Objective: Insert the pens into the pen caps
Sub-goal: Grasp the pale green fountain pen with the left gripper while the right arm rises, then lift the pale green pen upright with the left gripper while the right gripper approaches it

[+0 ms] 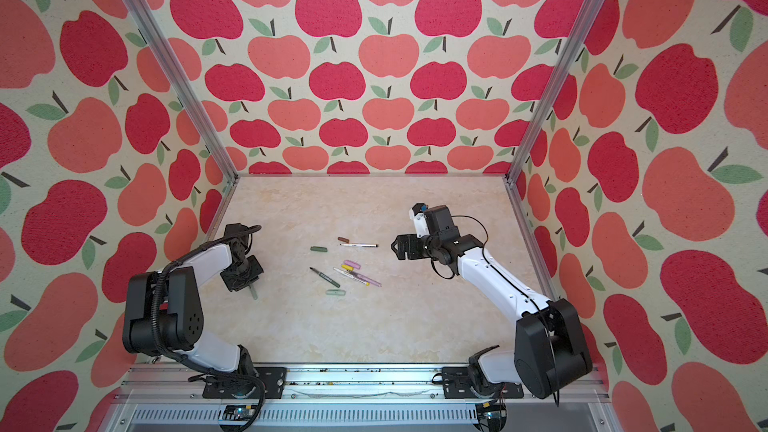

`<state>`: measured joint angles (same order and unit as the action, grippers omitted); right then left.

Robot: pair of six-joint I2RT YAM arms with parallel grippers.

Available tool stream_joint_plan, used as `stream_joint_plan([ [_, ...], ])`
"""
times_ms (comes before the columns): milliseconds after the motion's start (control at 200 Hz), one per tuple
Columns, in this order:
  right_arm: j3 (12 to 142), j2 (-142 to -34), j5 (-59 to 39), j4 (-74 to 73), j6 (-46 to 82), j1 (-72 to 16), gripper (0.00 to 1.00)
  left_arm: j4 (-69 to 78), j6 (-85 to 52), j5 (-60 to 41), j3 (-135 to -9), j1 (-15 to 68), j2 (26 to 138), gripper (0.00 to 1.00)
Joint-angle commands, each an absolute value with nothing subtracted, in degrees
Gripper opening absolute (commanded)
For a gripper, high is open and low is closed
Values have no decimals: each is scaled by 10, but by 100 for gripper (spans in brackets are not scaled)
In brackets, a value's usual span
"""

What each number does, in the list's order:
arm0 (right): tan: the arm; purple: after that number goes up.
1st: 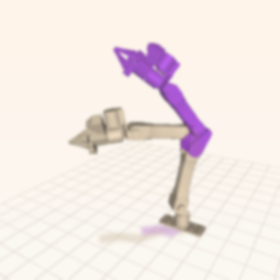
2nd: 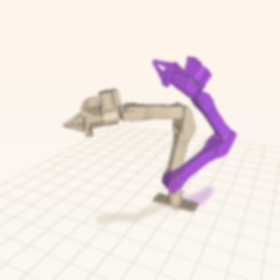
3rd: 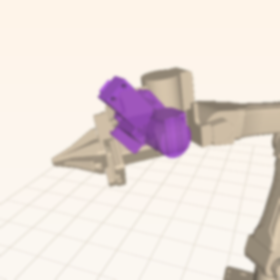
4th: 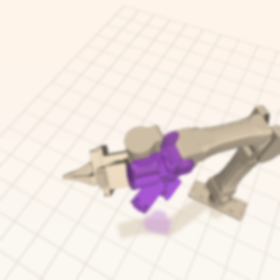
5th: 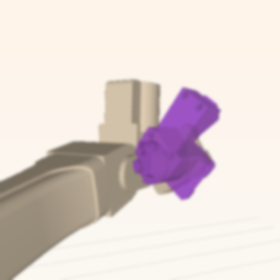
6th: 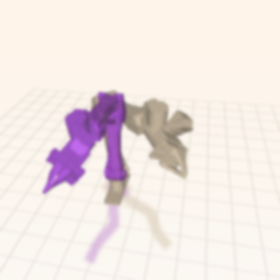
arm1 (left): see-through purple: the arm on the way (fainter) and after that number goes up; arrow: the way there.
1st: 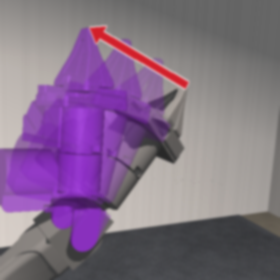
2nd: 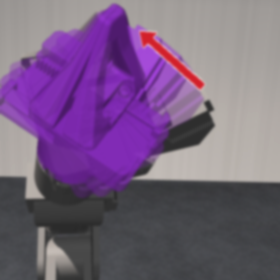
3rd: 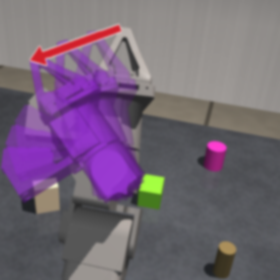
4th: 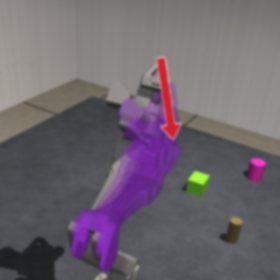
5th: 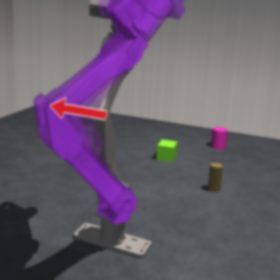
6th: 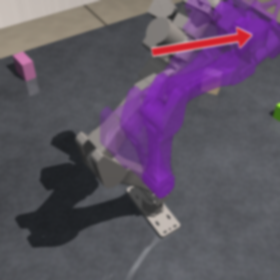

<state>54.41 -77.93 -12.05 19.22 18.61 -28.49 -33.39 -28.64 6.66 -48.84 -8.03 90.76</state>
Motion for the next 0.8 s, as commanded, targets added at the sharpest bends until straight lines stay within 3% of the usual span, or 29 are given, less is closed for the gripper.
stream_joint_plan([
  [0, 550, -767, -111, 209, 174, -288, 92, -331, -282, 63, -494, -85, 927, 13],
  [285, 560, -771, -114, 214, 177, -288, 92, -325, -278, 31, -499, -85, 918, 5],
  [685, 630, -780, -150, 232, 172, -289, 92, -227, -186, -177, -533, -18, 808, 5],
  [795, 655, -790, -193, 225, 185, -288, 92, -175, -171, -279, -525, -3, 769, 5],
])
